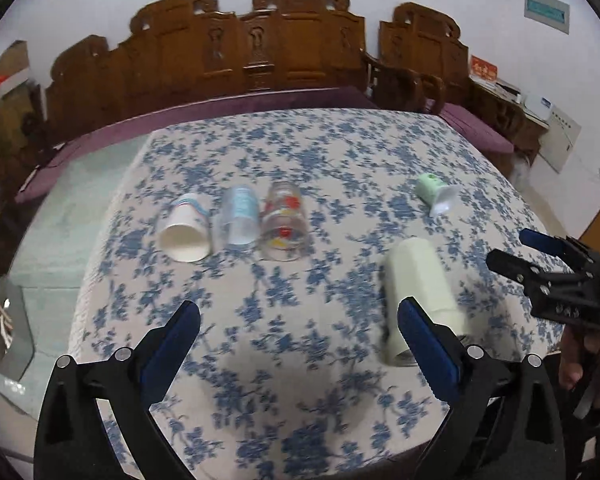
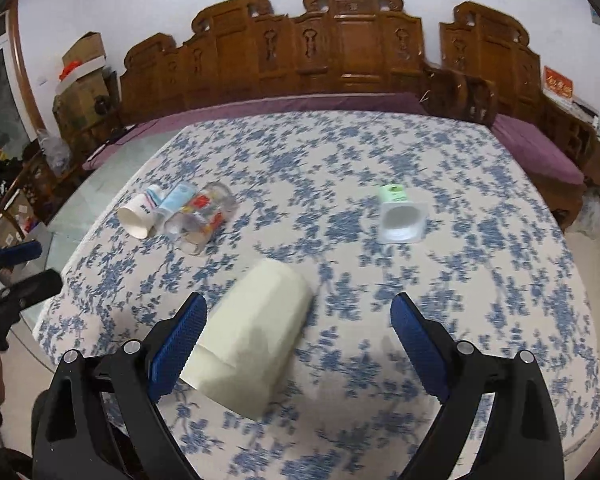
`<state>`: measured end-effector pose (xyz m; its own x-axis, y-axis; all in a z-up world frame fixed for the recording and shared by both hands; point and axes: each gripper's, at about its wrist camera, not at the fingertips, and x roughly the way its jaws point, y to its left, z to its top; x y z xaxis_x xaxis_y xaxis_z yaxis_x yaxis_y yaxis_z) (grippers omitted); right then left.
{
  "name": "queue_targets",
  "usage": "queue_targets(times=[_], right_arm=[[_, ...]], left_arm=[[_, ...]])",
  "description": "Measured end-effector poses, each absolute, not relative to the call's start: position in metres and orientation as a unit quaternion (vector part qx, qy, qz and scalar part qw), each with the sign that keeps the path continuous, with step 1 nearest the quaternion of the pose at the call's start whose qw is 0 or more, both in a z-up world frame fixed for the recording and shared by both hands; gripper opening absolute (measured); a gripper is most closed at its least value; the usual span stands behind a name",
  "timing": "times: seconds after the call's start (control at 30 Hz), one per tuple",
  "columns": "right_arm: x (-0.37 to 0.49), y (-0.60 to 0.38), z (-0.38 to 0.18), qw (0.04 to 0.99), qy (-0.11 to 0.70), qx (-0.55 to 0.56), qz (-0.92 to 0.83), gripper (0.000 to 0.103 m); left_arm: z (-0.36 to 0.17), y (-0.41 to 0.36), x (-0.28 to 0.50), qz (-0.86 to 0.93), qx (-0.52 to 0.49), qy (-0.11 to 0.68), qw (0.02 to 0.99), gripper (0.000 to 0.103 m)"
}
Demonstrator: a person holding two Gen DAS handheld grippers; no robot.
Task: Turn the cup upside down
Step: 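Lift the cream cup with the right gripper and rotate it, then turn the cream cup mouth-up and lower it onto the tablecloth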
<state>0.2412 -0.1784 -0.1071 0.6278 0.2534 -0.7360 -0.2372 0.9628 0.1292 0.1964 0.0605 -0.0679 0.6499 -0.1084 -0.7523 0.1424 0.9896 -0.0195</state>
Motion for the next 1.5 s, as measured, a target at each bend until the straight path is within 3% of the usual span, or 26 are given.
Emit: queue_targets(times=[0.33, 0.83, 1.1, 1.5], right_arm=[[0.281, -0.146, -0.144, 0.856, 0.494, 0.032, 0.146, 0.094], [0.33, -0.136, -0.195, 0.773, 0.616, 0.075, 0.133, 0.094], [0.338, -0.135, -0.208, 0.745, 0.646, 0.093, 0.137, 0.094], [0.335, -0.137, -0.212, 0.746, 0.64, 0.112, 0.146, 0.083]], left_arm=[[-0.085, 0.095, 0.173, -0.046, -0.005, 0.39, 0.92, 0.095], [-0.097, 0.086, 0.17, -0.042, 0.012, 0.391, 0.919, 0.095], [-0.098, 0.086, 0.17, -0.039, 0.015, 0.392, 0.919, 0.095], [-0.098, 0.087, 0.171, -0.035, 0.022, 0.396, 0.917, 0.095]])
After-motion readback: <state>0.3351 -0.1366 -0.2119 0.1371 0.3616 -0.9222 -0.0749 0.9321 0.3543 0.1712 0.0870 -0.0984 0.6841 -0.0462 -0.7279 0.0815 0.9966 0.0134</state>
